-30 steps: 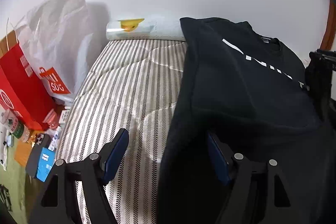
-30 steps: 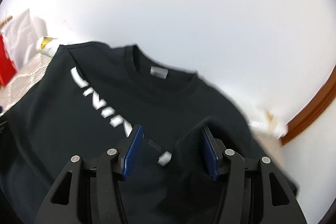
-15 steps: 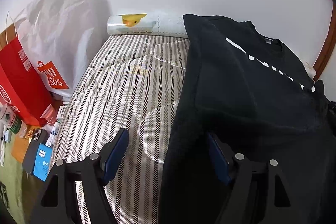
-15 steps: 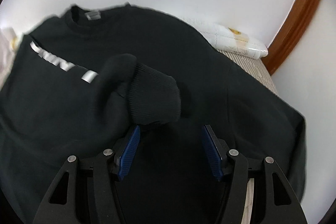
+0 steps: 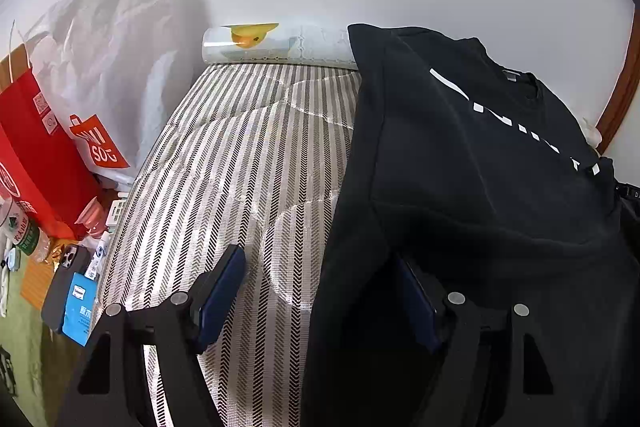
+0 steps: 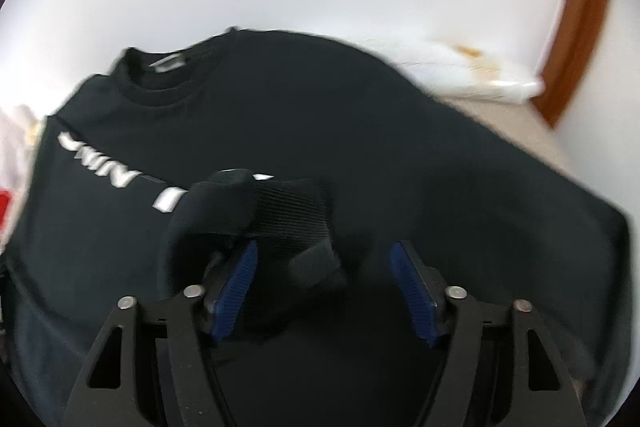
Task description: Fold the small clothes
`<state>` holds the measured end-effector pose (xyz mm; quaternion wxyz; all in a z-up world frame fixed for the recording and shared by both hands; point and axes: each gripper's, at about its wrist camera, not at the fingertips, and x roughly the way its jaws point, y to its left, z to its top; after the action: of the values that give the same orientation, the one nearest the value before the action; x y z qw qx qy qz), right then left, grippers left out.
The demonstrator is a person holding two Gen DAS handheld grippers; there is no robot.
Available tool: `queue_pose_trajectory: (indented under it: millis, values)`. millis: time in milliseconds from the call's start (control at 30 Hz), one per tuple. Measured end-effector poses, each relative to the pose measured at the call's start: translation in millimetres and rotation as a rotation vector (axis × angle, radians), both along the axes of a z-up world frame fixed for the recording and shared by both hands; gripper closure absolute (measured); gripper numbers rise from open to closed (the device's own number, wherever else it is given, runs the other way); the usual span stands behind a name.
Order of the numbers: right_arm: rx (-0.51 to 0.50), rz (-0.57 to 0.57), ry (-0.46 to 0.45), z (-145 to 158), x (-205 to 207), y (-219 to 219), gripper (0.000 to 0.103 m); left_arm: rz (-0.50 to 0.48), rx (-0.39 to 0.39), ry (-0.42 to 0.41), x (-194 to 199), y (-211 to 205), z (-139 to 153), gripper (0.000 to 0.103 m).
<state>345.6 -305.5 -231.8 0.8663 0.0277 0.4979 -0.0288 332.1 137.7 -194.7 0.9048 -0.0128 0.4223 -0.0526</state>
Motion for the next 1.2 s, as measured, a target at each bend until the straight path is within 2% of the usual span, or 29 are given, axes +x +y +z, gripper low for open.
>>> queue_pose_trajectory:
  millis: [33, 67, 167, 233, 333, 433, 500, 667, 733, 767, 800, 867, 933, 967, 1000, 1067, 1133, 1200]
  values:
    - [0.033, 0.04, -0.003, 0.3, 0.0, 3.1, 0.09, 0.0, -0.001, 0.002, 0.3, 0.1, -0.2, 0.029]
    - [0.012, 0.05, -0.009, 3.2, -2.3, 6.2, 0.096, 0.001, -0.003, 0.004, 0.9, 0.4, -0.6, 0.029]
    - [-0.082, 0.097, -0.079, 25.3, -21.0, 4.6, 0.097, 0.002, -0.002, 0.005, 0.8, 0.4, -0.8, 0.028]
    - [-0.122, 0.082, -0.078, 39.4, -36.1, -8.0, 0.097, 0.001, 0.002, 0.006, 0.7, 0.3, -0.8, 0.028]
    - [-0.156, 0.057, -0.019, 34.5, -48.0, -26.3, 0.097, 0.0, 0.004, 0.007, 0.8, -0.1, -0.7, 0.027]
    - [-0.219, 0.057, 0.049, 15.0, -55.3, -22.9, 0.097, 0.0, 0.003, 0.007, 0.8, -0.2, -0.7, 0.027]
    - [-0.261, 0.059, 0.06, 11.4, -57.8, -18.4, 0.097, 0.0, 0.003, 0.006, 0.9, -0.2, -0.7, 0.027]
    - [-0.183, 0.036, -0.101, 45.7, -61.5, -6.4, 0.086, 0.001, 0.006, 0.003, 0.7, -1.1, -0.4, 0.027]
    - [-0.141, 0.043, -0.155, 51.6, -51.8, 5.1, 0.07, 0.001, 0.005, 0.003, 0.8, -0.8, -0.5, 0.027]
    - [-0.129, 0.054, -0.161, 49.2, -47.6, 10.8, 0.068, 0.001, 0.003, 0.004, 0.8, -0.7, -0.5, 0.027]
    - [-0.126, 0.075, -0.152, 42.0, -42.0, 18.1, 0.068, 0.001, 0.001, 0.004, 0.9, -0.6, -0.5, 0.027]
    - [-0.196, 0.094, -0.104, 19.0, -34.4, 28.1, 0.069, 0.001, 0.0, 0.005, 1.3, -0.1, -0.6, 0.027]
    - [-0.269, 0.056, -0.032, -7.1, -28.6, 27.9, 0.07, 0.001, 0.001, 0.005, 1.2, 0.1, -0.7, 0.027]
    - [-0.251, 0.037, -0.014, -16.1, -29.3, 22.7, 0.07, 0.002, 0.002, 0.005, 1.1, 0.0, -0.7, 0.027]
    - [-0.223, 0.018, -0.041, -13.4, -33.2, 18.2, 0.069, 0.002, -0.001, 0.005, 1.1, 0.3, -0.8, 0.027]
    - [-0.195, 0.007, -0.011, -9.6, -31.5, 14.3, 0.068, 0.002, -0.001, 0.003, 0.8, 0.5, -0.5, 0.027]
    - [-0.22, -0.001, -0.002, 0.6, -30.1, 17.4, 0.068, 0.001, 0.005, -0.008, -0.7, -0.3, 1.0, 0.027]
    - [-0.222, 0.007, -0.053, 19.7, -31.4, 26.1, 0.068, -0.001, 0.016, -0.02, -2.4, -2.3, 2.7, 0.027]
